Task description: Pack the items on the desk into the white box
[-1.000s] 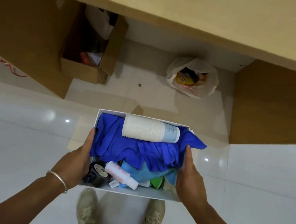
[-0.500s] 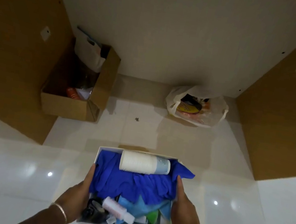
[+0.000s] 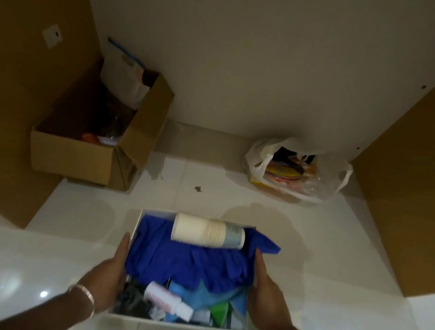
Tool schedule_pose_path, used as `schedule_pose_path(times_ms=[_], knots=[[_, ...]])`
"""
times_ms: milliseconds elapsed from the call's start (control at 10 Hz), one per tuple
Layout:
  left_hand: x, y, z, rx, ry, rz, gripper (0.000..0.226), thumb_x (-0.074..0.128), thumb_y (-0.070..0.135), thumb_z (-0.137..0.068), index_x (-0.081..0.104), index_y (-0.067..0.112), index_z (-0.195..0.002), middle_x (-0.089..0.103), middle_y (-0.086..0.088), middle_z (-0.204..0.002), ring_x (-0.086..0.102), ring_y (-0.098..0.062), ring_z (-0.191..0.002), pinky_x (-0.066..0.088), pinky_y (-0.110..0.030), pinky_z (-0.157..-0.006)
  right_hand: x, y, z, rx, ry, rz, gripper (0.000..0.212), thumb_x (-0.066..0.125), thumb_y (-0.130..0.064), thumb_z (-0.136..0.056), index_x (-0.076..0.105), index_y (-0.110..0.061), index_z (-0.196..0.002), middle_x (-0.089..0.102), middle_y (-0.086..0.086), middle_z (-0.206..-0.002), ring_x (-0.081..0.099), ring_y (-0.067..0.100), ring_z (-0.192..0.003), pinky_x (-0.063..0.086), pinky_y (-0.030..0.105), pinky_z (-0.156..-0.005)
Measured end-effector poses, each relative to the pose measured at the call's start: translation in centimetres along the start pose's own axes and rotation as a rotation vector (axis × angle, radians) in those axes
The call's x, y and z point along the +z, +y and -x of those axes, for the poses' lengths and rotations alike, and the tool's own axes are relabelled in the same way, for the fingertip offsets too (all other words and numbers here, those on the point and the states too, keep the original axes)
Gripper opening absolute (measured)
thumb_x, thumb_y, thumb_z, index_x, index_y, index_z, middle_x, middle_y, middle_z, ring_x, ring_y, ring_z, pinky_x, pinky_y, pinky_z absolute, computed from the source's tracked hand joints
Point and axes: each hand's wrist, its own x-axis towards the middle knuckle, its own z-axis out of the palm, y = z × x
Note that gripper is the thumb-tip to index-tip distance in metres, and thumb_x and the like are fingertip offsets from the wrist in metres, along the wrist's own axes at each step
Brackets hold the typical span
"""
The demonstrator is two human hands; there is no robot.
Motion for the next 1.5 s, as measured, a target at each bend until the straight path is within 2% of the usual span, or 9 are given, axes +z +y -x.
schedule_pose_path(times_ms=[100,300,500,700,900,1100,1200,1400,1500], knots=[[-0.9,0.5,-2.1,0.014,0.042,-0.072,0.077,0.051,0.006,-0.092,0.001,0.010,-0.150,0.053,0.001,-0.073,0.055,-0.014,-0.065,0.051,-0.027,-0.066,0.8,0.6,-2.6,-0.007,0.042,0.003,0.088,0.026,-0.056,-0.065,-0.005,-0.037,-0.146,0.062,0.010,-0.126,0.063,0.035,-0.104,0.043,0.031,-0.080],[-1.9,1.8,-5.9,0.041,0.018,-0.155,0.069,0.056,0.006,-0.089,0.019,0.018,-0.146,0.064,-0.010,-0.088,0.064,-0.021,-0.077,0.055,-0.038,-0.078,1.3,1.6,-7.4,0.008,-0.001,0.031,0.077,0.046,-0.025,-0.092,-0.003,-0.029,-0.152,0.062,0.013,-0.121,0.062,0.030,-0.100,0.047,0.035,-0.085],[-3.2,3.0,-10.4,0.106,0.036,-0.083,0.053,0.047,0.002,-0.093,0.033,0.014,-0.143,0.063,-0.018,-0.114,0.062,-0.033,-0.099,0.050,-0.044,-0.089,1.3,1.7,-12.1,-0.028,0.037,0.067,0.080,0.051,-0.016,-0.091,0.001,-0.020,-0.153,0.065,0.017,-0.110,0.063,0.032,-0.092,0.048,0.037,-0.079],[-4.4,3.8,-14.3,0.115,0.016,0.025,0.049,0.047,0.006,-0.096,0.038,0.025,-0.140,0.060,-0.013,-0.120,0.058,-0.029,-0.104,0.047,-0.044,-0.091,0.9,1.7,-16.3,-0.008,0.034,0.120,0.084,0.054,-0.017,-0.089,-0.002,-0.022,-0.153,0.062,0.018,-0.116,0.062,0.033,-0.097,0.048,0.039,-0.083],[-4.6,4.4,-16.6,0.073,0.028,0.062,0.057,0.045,-0.001,-0.095,0.035,0.027,-0.142,0.056,-0.011,-0.116,0.059,-0.035,-0.098,0.053,-0.039,-0.061,0.4,1.8,-19.0,-0.023,0.045,0.138,0.083,0.052,-0.014,-0.089,-0.002,-0.022,-0.153,0.057,0.022,-0.124,0.058,0.037,-0.105,0.044,0.042,-0.087],[-4.7,4.7,-16.6,0.015,0.021,0.089,0.056,0.046,-0.002,-0.094,0.033,0.026,-0.142,0.053,-0.018,-0.127,0.057,-0.041,-0.107,0.055,-0.044,-0.064,0.5,1.4,-19.2,0.005,0.034,0.127,0.085,0.054,-0.023,-0.091,-0.004,-0.024,-0.152,0.054,0.021,-0.130,0.057,0.035,-0.110,0.043,0.043,-0.091],[-4.6,4.9,-16.7,0.006,0.007,0.055,0.059,0.048,-0.003,-0.093,0.032,0.024,-0.143,0.052,-0.017,-0.132,0.055,-0.041,-0.112,0.051,-0.035,-0.056,0.8,1.4,-19.2,0.019,0.026,0.122,0.091,0.059,-0.030,-0.088,-0.005,-0.025,-0.152,0.051,0.019,-0.134,0.055,0.035,-0.115,0.042,0.045,-0.095],[-4.9,5.5,-15.8,0.004,0.023,0.013,0.051,0.039,0.007,-0.099,0.028,0.020,-0.147,0.053,-0.017,-0.132,0.061,-0.027,-0.087,0.055,-0.041,-0.068,0.0,1.6,-19.2,0.023,-0.052,0.028,0.078,0.046,-0.036,-0.097,-0.008,-0.027,-0.152,0.029,0.018,-0.153,0.041,0.035,-0.131,0.033,0.046,-0.108],[-5.0,6.3,-14.0,-0.104,-0.069,0.139,0.052,0.011,0.043,-0.098,0.012,0.037,-0.149,0.051,0.002,-0.131,0.063,-0.011,-0.096,0.051,-0.039,-0.093,-1.1,2.2,-18.4,0.000,-0.038,0.018,0.081,0.054,-0.023,-0.094,-0.003,-0.029,-0.152,0.043,0.017,-0.145,0.054,0.033,-0.118,0.043,0.038,-0.092]])
